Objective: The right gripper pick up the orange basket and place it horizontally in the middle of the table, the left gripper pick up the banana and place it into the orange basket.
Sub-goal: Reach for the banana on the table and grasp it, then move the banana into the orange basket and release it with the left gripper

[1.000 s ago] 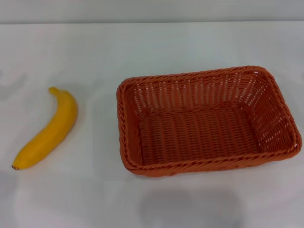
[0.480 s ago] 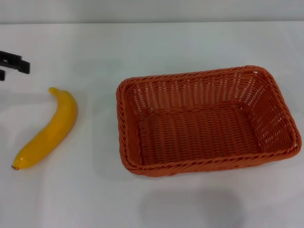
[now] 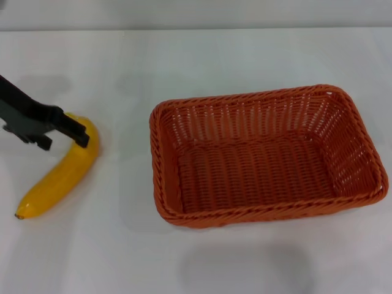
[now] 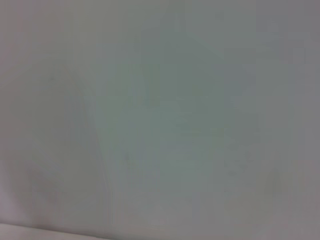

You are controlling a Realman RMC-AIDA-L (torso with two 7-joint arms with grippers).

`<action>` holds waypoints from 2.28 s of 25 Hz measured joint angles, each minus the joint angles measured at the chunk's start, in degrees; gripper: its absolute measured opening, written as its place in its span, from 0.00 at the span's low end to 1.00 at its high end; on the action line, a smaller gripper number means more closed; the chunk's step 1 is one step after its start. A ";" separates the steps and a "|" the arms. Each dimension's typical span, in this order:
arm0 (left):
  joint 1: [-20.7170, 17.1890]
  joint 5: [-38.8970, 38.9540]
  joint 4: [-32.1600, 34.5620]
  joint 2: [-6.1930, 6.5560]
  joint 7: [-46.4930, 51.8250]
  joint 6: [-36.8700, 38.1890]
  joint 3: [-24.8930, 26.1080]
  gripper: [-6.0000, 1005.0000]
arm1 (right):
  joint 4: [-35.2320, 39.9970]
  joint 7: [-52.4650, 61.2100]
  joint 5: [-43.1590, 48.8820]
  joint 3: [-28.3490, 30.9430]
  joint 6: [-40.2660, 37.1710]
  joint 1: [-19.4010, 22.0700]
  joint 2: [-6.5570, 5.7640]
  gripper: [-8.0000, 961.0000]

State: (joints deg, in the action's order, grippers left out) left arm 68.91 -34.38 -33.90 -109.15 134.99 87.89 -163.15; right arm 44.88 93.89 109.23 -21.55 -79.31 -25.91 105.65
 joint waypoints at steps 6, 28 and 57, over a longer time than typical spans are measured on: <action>-0.21 -2.95 2.38 -2.40 1.94 -3.52 0.03 0.89 | 0.27 -0.34 -0.07 -0.04 -0.14 -0.16 -0.01 0.80; -0.34 -4.69 4.77 -3.75 0.68 -13.19 0.02 0.49 | 0.05 -0.33 -0.25 -0.15 0.05 -0.20 0.85 0.80; 27.28 -0.13 14.53 -9.82 -7.19 0.87 0.04 0.49 | 0.76 -2.40 -2.24 -0.60 -0.98 -2.13 1.52 0.80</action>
State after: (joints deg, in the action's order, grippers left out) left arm 96.19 -34.51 -19.37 -118.98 127.80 88.76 -163.12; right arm 45.64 91.48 106.99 -22.15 -80.30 -28.04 107.16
